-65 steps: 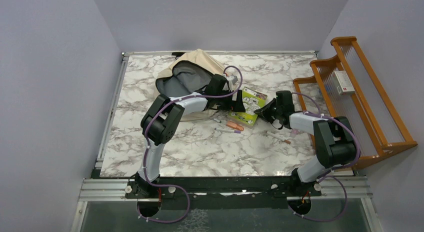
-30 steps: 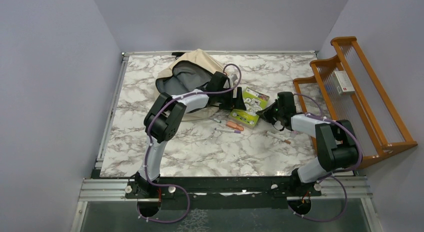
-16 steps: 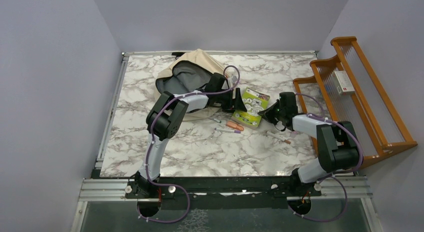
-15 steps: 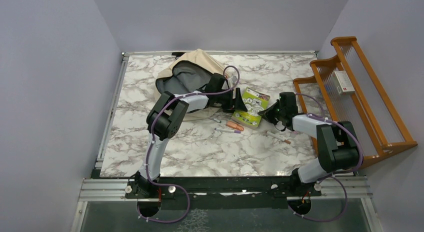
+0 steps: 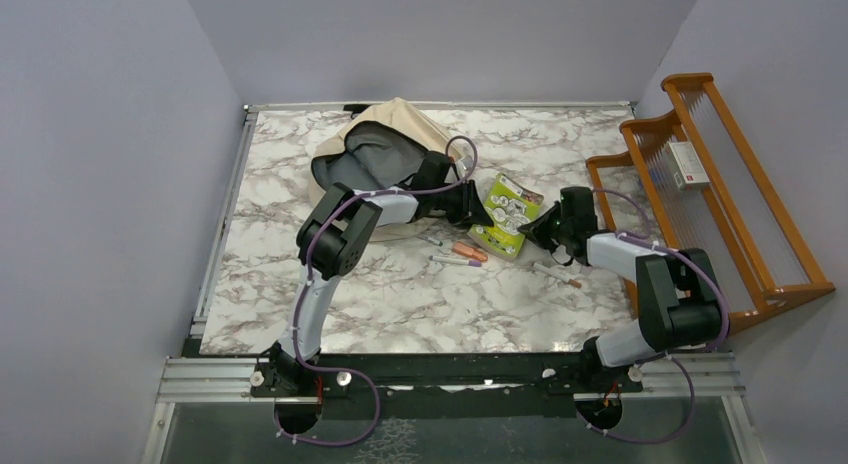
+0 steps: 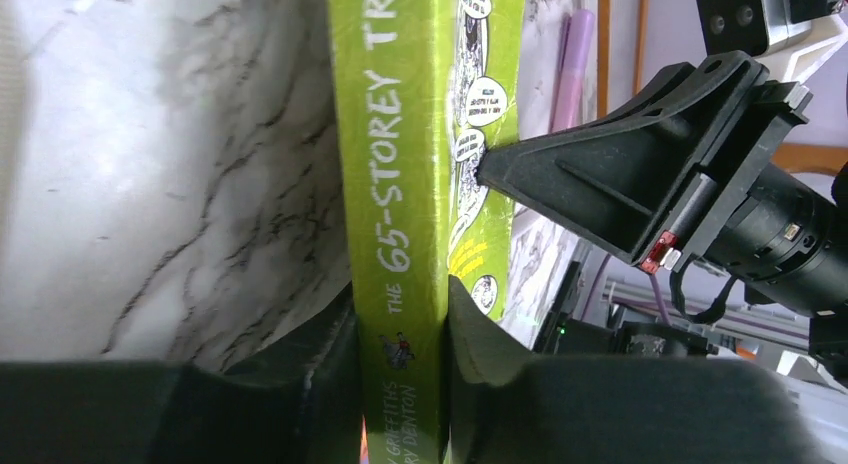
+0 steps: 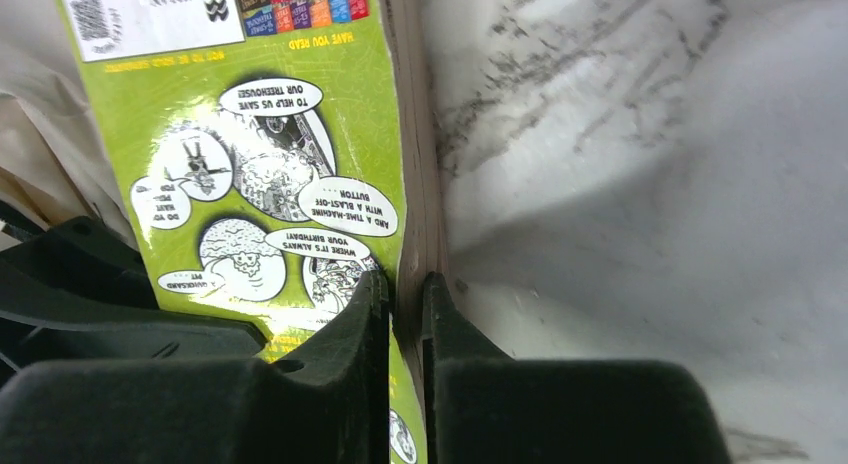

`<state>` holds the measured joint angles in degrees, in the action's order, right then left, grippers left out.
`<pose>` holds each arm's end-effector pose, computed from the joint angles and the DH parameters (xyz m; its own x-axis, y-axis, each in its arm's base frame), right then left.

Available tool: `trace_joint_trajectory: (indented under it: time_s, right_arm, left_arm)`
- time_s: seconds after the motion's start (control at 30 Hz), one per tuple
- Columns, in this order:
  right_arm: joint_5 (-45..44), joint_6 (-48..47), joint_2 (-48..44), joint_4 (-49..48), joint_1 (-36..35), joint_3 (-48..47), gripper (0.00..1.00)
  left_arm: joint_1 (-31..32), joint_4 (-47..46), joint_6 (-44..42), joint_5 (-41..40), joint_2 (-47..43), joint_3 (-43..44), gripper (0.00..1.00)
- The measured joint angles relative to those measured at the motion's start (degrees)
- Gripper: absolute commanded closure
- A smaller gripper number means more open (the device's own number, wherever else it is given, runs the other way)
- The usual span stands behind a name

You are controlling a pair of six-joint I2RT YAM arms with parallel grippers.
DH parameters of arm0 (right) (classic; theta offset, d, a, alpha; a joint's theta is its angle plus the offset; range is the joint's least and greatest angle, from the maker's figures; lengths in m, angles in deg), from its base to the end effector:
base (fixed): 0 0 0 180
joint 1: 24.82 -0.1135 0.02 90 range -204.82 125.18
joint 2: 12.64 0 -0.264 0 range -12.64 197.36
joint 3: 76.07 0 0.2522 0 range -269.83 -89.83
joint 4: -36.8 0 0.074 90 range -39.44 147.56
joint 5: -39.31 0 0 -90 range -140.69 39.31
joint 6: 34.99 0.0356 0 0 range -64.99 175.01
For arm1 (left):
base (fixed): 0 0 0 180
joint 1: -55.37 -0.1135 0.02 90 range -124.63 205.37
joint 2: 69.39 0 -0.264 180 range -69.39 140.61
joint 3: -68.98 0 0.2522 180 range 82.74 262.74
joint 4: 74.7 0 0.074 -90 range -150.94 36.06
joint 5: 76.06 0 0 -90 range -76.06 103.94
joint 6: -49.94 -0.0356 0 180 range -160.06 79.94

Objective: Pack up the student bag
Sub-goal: Pick up the book from the center of the board.

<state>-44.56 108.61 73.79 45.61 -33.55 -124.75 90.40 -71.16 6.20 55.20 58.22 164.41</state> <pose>0.2744 0.0460 0.1432 -0.6058 0.7167 -0.3456 0.4450 0.6653 0.5995 0.3766 -0.2927 0.1295 -0.9590 0.0090 -0.2832 0.2561 0.4552 -0.8528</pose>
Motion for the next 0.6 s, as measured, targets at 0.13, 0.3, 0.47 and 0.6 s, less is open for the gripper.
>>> trace_joint_trajectory:
  time_s: [0.13, 0.3, 0.47, 0.6]
  right_arm:
    - [-1.33, -0.76, -3.80, 1.64, 0.00, 2.05, 0.71]
    - [-5.51, -3.21, -9.86, 7.80, -0.04, 2.69, 0.52]
    - [-8.76, -5.16, -17.64, 11.65, -0.11, 3.32, 0.39]
    - [-11.10, -7.50, -24.00, 14.64, -0.11, 2.47, 0.31]
  left_arm:
    - [1.07, -0.42, 0.15, 1.03, 0.00, 0.13, 0.96]
    - [2.36, -0.04, -1.22, 2.14, 0.00, 1.68, 1.00]
    - [2.67, 3.30, -6.19, 2.23, -0.81, 5.25, 1.00]
    - [2.67, 8.00, -12.11, 0.63, -3.67, 7.28, 1.00]
